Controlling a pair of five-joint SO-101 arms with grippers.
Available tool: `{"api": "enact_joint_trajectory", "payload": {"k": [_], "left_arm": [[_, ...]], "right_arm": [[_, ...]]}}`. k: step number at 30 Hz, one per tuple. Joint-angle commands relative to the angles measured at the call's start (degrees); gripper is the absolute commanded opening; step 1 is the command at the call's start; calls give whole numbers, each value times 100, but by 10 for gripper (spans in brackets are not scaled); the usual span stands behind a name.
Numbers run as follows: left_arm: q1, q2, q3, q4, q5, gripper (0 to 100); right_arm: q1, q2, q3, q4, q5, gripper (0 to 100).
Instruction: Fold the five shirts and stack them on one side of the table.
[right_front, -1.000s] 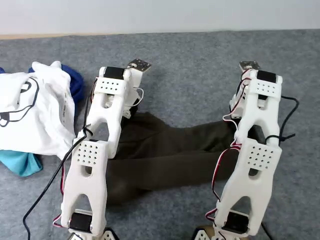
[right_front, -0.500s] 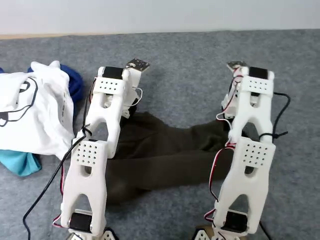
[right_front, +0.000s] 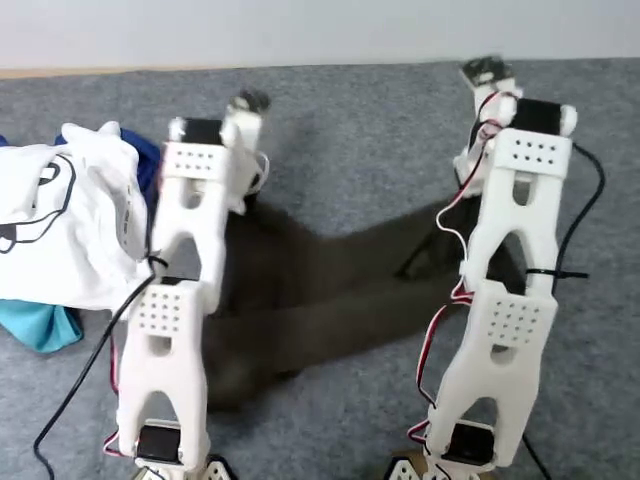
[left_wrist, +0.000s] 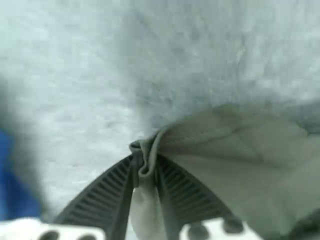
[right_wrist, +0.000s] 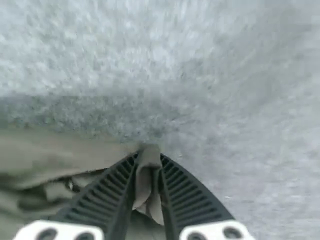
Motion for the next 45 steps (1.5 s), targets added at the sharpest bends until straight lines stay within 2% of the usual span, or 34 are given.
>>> {"api": "enact_joint_trajectory", "payload": {"k": [1,7,12,24,32,38,45], "left_arm": [[-35,-1222,-101,123,44,2],[0,-1442,769,114,53,2],[-79,-1802,998,105,62,2],[273,-3842,-382,105,97,2],[501,-4677,-1376,105,62,2],[519,-5099,-1684,97,44,2],[519,-5785,-1868,-167,-404,2]], "right_arm": [[-66,-910,-290,242,185,10],[-136,-998,853,233,360,11],[-154,-1147,949,233,325,11],[-268,-3354,949,145,343,12],[-251,-4699,949,145,360,12],[277,-5411,949,22,360,12],[629,-6185,949,-4,369,12]]}}
